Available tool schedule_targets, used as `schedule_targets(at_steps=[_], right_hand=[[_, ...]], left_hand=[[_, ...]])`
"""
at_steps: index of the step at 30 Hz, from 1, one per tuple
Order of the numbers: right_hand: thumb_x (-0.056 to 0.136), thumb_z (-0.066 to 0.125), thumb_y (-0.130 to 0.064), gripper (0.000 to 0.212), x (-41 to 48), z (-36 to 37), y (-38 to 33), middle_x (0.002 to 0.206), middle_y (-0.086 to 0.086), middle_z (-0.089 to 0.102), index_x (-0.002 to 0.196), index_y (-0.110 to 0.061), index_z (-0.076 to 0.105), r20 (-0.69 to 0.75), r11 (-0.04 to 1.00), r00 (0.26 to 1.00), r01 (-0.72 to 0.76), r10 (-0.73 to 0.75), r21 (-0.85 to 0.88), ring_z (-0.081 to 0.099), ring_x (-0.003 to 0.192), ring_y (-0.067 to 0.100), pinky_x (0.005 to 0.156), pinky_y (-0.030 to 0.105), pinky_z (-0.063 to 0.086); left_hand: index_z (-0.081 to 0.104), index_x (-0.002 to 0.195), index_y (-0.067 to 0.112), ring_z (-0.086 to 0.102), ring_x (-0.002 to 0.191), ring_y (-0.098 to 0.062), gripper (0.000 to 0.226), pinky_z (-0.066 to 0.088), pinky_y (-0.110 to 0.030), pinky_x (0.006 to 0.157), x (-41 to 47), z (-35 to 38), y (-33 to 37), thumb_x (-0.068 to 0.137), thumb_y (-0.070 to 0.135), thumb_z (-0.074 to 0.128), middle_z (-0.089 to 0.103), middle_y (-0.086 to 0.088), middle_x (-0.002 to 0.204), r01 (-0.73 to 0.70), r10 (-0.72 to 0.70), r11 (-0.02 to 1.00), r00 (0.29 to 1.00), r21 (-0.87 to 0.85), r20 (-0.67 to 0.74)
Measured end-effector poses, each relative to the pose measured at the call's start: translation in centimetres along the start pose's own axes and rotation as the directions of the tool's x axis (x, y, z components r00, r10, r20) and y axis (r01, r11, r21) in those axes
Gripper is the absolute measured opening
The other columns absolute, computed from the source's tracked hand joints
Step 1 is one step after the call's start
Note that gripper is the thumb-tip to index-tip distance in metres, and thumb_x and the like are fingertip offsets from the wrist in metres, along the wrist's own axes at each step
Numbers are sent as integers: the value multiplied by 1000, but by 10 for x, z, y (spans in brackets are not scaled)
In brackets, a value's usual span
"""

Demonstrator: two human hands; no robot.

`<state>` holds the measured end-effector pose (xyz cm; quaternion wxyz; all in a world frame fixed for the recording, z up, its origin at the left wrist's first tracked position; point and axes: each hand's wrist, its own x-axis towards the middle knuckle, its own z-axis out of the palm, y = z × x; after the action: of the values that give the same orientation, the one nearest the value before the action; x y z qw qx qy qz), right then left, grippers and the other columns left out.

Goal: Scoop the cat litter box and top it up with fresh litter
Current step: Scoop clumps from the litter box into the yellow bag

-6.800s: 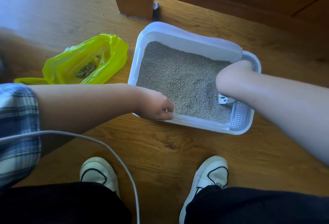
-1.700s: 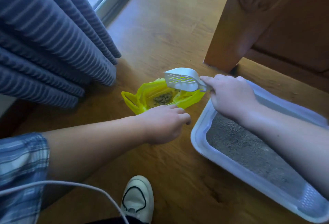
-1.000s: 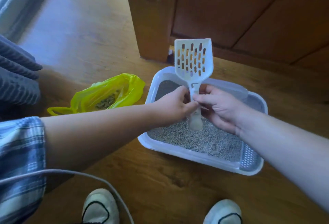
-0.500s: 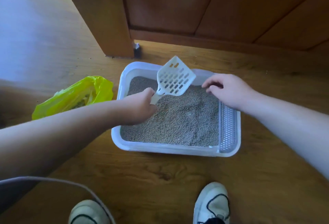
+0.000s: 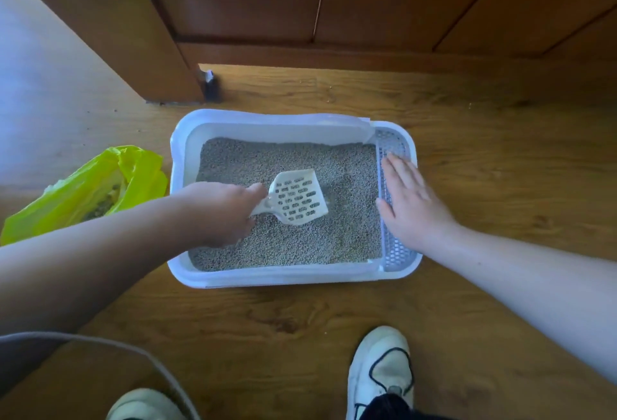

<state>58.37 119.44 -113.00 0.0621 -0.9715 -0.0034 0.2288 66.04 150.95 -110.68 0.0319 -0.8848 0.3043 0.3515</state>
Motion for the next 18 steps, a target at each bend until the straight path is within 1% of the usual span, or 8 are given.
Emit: schedule_targets(at_steps=[3, 5, 7, 9, 11, 13, 15, 18], right_hand=[[104, 35, -38, 71, 1, 8, 4, 167, 6, -8, 159, -10, -1, 28, 999, 999, 28, -28, -20, -10, 153, 18, 122, 32, -10], [104, 35, -36, 70, 2, 10, 7, 167, 6, -9, 159, -9, 0, 25, 999, 999, 42, -41, -28, -11, 153, 18, 121, 30, -12], [104, 34, -33, 68, 2, 10, 9, 167, 5, -9, 159, -10, 0, 27, 998, 998, 51, -51, -22, -12, 153, 16, 118, 26, -15], [105, 32, -32, 68, 2, 9, 11, 167, 4, -12, 159, -10, -2, 40, 998, 998, 58, -58, -11, -14, 152, 15, 119, 27, -13], [105, 31, -30, 67, 2, 8, 14, 166, 3, -14, 159, -12, -4, 52, 998, 996, 70, -70, 6, -16, 152, 13, 121, 28, -11], [105, 31, -24, 65, 3, 6, 16, 166, 1, -15, 159, -13, -5, 62, 996, 995, 81, -83, 44, -19, 149, 10, 121, 27, -11], [105, 31, -20, 65, 4, 3, 19, 165, -2, -17, 158, -16, -6, 71, 994, 993, 84, -89, 76, -21, 146, 5, 118, 24, -13], [105, 31, -18, 65, 5, 2, 22, 165, -4, -18, 159, -19, -5, 91, 991, 992, 74, -84, 109, -20, 148, 5, 120, 26, -10]], left_hand=[[42, 121, 33, 58, 71, -19, 27, 41, -30, 54, 13, -4, -2, 95, 42, 46, 59, 7, 87, -19, 19, 999, 1000, 44, -13], [50, 115, 37, 59, 76, -19, 21, 42, -29, 56, 22, -7, -1, 95, 41, 45, 60, 9, 90, -3, 5, 999, 999, 44, -35], [55, 109, 37, 60, 74, -18, 17, 41, -29, 57, 30, -9, 4, 96, 39, 43, 62, 9, 88, 18, -16, 999, 998, 33, -57], [58, 105, 35, 59, 68, -17, 18, 39, -27, 53, 40, -11, 11, 97, 35, 41, 61, 9, 80, 33, -32, 999, 997, 21, -76], [60, 104, 34, 58, 64, -14, 21, 36, -25, 49, 50, -14, 18, 97, 29, 41, 59, 8, 76, 57, -54, 998, 995, 34, -81], [62, 104, 34, 58, 64, -14, 24, 39, -25, 50, 62, -20, 25, 95, 22, 43, 58, 9, 74, 73, -70, 997, 994, 37, -88], [62, 104, 35, 59, 65, -14, 25, 42, -26, 52, 74, -22, 35, 95, 20, 44, 58, 9, 73, 65, -63, 998, 994, 27, -92], [62, 104, 36, 60, 64, -11, 25, 42, -24, 50, 91, -21, 50, 96, 19, 45, 60, 10, 74, 30, -29, 999, 996, 13, -90]])
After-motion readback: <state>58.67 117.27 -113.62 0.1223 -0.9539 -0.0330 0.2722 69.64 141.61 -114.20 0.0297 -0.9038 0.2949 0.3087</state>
